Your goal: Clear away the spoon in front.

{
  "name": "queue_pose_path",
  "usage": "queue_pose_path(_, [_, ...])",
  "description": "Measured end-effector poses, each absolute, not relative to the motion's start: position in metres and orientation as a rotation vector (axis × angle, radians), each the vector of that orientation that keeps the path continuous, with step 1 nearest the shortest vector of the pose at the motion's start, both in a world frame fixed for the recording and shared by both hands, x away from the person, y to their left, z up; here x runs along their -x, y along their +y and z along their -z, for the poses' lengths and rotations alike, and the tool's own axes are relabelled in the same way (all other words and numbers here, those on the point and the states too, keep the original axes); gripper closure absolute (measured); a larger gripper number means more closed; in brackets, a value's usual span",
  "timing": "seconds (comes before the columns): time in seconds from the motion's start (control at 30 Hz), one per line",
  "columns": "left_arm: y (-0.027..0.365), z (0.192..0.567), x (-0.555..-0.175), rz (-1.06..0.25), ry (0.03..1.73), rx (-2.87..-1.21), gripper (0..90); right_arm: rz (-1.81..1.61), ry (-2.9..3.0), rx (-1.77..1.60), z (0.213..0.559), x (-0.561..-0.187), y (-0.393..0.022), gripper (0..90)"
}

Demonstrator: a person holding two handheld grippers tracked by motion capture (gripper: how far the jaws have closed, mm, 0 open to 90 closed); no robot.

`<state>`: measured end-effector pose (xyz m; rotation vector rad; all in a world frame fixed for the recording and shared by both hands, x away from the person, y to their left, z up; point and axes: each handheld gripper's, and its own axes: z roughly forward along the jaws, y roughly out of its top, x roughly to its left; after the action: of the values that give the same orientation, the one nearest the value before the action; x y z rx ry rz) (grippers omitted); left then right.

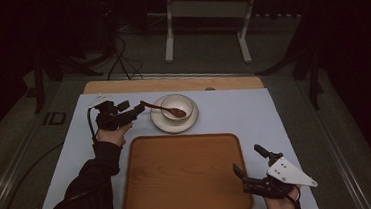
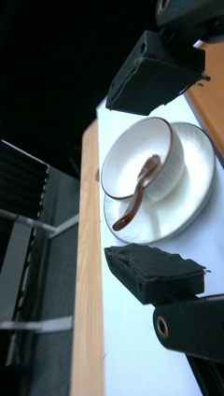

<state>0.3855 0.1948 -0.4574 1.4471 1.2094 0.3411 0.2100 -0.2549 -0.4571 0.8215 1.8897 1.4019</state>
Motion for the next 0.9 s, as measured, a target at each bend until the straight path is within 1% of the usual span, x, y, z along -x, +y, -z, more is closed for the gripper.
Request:
queue_pose_path(0.1, [0.194,0.464,-0.392,-0.309,1.247,-1.415,27.0,-1.402,1.895,-0.819,0.458,-0.21,-0.255,12.8])
queue_pose_path(0.23, [0.189,0.472,-0.401,-0.282,1.311,-1.389,31.4,-1.408,1.9,-0.825,0.458,-0.211,-0.255,12.8])
queue_pose_path(0.43, [0.181,0.48,-0.41,-0.244,1.359,-1.344,34.6,-1.41,1.906,-0.825,0.459,-0.212,-0.255,12.8])
queue_pose_path(0.57, [0.176,0.482,-0.414,-0.252,1.391,-1.34,36.3,-1.418,1.911,-0.826,0.459,-0.212,-0.255,12.8])
queue_pose_path(0.63, [0.172,0.485,-0.418,-0.251,1.414,-1.314,39.4,-1.42,1.911,-0.827,0.459,-0.212,-0.256,12.8])
queue_pose_path(0.7, [0.17,0.487,-0.419,-0.248,1.424,-1.302,39.4,-1.421,1.911,-0.827,0.459,-0.212,-0.256,12.8])
queue_pose_path(0.73, [0.169,0.489,-0.421,-0.237,1.427,-1.284,43.3,-1.424,1.912,-0.827,0.459,-0.212,-0.256,12.8])
queue_pose_path(0.77, [0.169,0.489,-0.421,-0.237,1.427,-1.284,43.8,-1.426,1.912,-0.828,0.459,-0.212,-0.256,12.8])
queue_pose_path(0.9, [0.166,0.494,-0.425,-0.225,1.453,-1.228,52.9,-1.43,1.912,-0.829,0.459,-0.212,-0.257,12.8])
